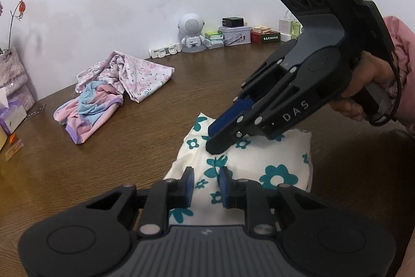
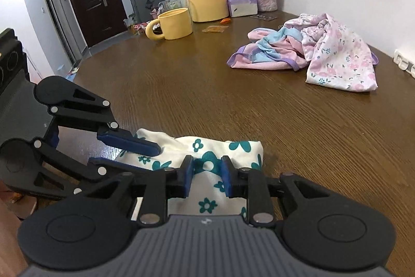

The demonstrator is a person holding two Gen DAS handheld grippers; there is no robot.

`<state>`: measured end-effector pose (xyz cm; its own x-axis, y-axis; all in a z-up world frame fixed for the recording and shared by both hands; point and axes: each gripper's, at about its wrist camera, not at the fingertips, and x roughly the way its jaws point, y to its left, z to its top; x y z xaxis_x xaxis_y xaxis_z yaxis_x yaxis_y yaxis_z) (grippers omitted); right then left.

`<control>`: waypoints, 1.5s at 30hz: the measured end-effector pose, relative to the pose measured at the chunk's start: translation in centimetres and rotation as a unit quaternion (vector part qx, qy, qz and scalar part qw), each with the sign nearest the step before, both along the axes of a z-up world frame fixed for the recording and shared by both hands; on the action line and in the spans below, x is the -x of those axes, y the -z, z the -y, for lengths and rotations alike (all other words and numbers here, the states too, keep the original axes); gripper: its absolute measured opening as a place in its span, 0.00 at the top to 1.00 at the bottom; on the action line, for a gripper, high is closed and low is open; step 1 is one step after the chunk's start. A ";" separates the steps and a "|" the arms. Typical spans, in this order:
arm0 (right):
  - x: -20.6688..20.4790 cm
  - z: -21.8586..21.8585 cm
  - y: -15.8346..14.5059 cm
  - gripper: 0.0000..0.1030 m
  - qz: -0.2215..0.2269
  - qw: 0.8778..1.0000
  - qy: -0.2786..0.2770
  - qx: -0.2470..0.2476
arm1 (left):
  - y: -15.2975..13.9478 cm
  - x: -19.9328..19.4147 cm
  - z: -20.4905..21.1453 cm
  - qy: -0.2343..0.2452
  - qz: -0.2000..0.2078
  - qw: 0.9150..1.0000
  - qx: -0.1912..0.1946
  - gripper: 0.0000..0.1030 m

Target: Fold clothes

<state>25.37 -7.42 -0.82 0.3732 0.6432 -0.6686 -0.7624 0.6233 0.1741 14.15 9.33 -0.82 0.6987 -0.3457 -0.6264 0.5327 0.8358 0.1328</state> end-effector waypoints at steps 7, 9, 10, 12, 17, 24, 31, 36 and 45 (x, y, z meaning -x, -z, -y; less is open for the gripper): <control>2.3 2.8 -3.4 0.76 0.025 0.998 0.002 -0.052 | -2.2 1.5 -1.1 -0.008 0.017 0.999 0.039 0.65; 3.8 3.6 -4.2 0.75 0.031 0.998 -0.002 -0.047 | -2.6 2.2 -1.2 -0.001 0.016 0.998 0.056 0.65; 4.4 3.8 -4.2 0.75 0.031 0.999 -0.005 -0.039 | -2.5 2.5 -1.0 0.008 0.013 0.998 0.063 0.65; 5.5 4.0 -3.6 0.75 0.027 0.999 -0.008 -0.019 | -2.3 3.1 -0.5 0.022 0.009 0.997 0.070 0.65; 6.3 4.6 -1.8 0.72 0.010 1.000 0.003 -0.015 | -0.7 3.4 1.0 0.010 -0.001 0.999 0.041 0.66; 6.4 4.5 -0.2 0.71 0.011 1.000 0.016 -0.015 | 0.7 2.9 1.6 -0.011 -0.013 0.999 0.030 0.66; 6.8 4.5 -0.1 0.70 0.020 0.999 0.025 -0.014 | -1.3 2.1 0.9 -0.005 -0.002 0.999 0.050 0.66; 7.1 4.4 0.0 0.68 0.022 0.999 0.030 -0.018 | -3.9 -0.4 1.0 0.004 0.030 0.997 0.073 0.74; 7.6 3.9 0.1 0.63 0.038 0.999 0.034 -0.007 | -1.0 -4.3 4.1 0.046 -0.035 0.998 -0.018 0.82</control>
<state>17.76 -11.29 -0.88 0.4649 0.6234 -0.6286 -0.7298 0.6719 0.1265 18.47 5.24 0.18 0.6197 -0.3827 -0.6853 0.6155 0.7787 0.1216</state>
